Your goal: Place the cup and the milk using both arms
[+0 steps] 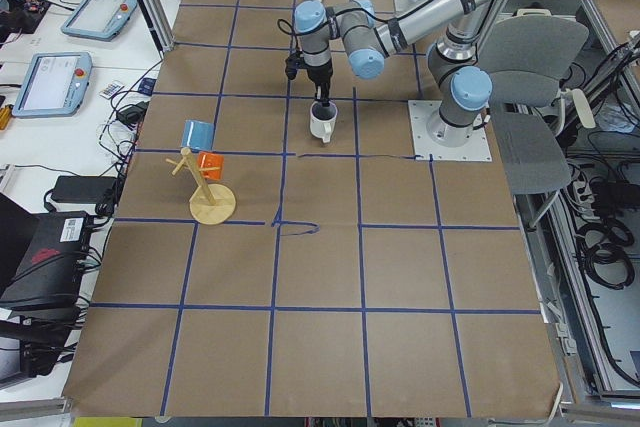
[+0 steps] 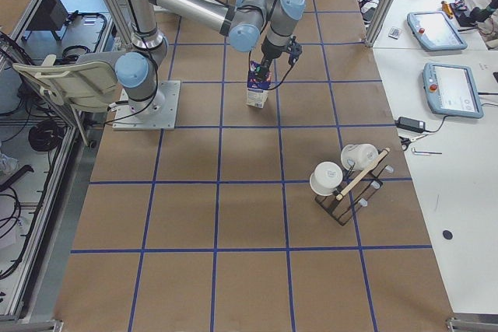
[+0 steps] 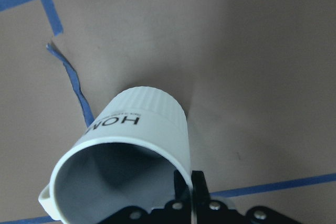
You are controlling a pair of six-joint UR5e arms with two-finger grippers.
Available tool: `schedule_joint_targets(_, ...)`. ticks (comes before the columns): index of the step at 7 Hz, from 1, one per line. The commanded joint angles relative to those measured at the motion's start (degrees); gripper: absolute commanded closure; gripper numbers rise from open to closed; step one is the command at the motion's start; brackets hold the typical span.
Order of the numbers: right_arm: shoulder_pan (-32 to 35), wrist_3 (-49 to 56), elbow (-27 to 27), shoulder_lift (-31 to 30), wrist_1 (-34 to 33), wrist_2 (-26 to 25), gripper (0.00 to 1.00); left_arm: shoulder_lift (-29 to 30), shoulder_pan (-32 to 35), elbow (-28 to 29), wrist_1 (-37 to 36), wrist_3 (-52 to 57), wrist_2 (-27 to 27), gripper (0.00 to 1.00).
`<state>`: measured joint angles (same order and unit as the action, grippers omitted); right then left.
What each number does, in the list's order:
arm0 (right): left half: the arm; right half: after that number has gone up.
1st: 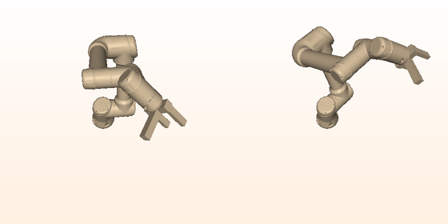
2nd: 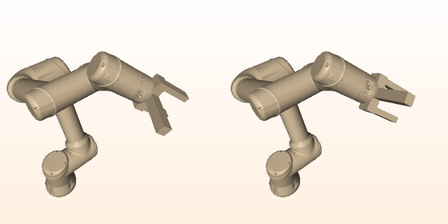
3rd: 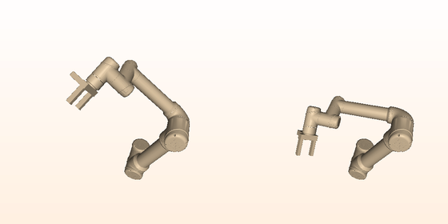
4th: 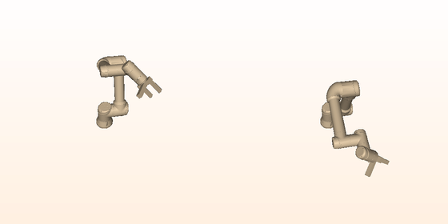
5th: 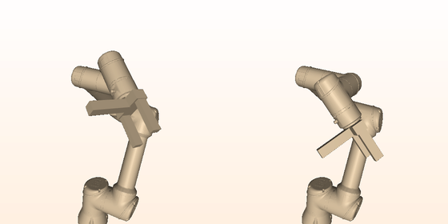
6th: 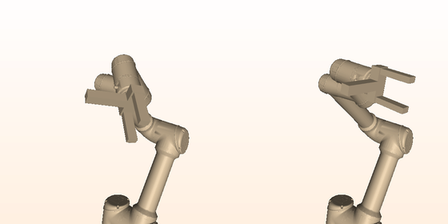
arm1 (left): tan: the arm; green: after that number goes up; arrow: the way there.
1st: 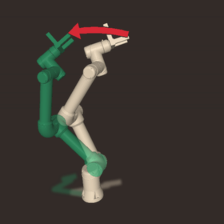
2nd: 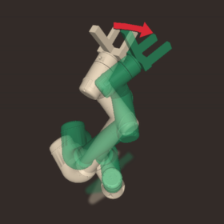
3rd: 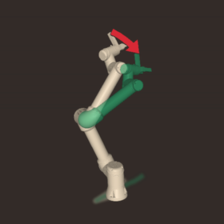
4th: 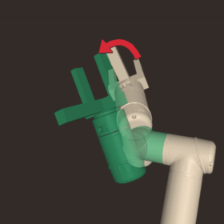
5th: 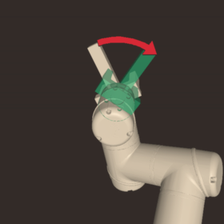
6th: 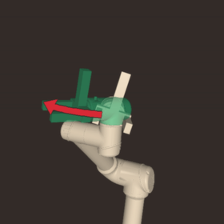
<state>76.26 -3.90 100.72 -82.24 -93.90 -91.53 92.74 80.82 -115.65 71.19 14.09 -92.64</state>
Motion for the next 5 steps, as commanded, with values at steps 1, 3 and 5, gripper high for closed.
schedule_joint_targets(1, -0.1, -0.9, 0.0, 0.0, 0.0, 0.0, 0.2, 3.4, 11.2, 6.2, 1.0, -18.9, 3.6, 1.0)
schedule_joint_targets(3, -0.1, -0.9, -0.1, 0.0, 0.0, 0.4, 0.58, 7.6, 20.7, 9.2, -2.8, -29.0, 5.3, 1.0)
schedule_joint_targets(5, -0.1, -0.9, -0.2, 0.0, 0.2, 0.7, 0.81, 12.2, 26.7, 14.5, -3.0, -29.2, 8.2, 1.0)
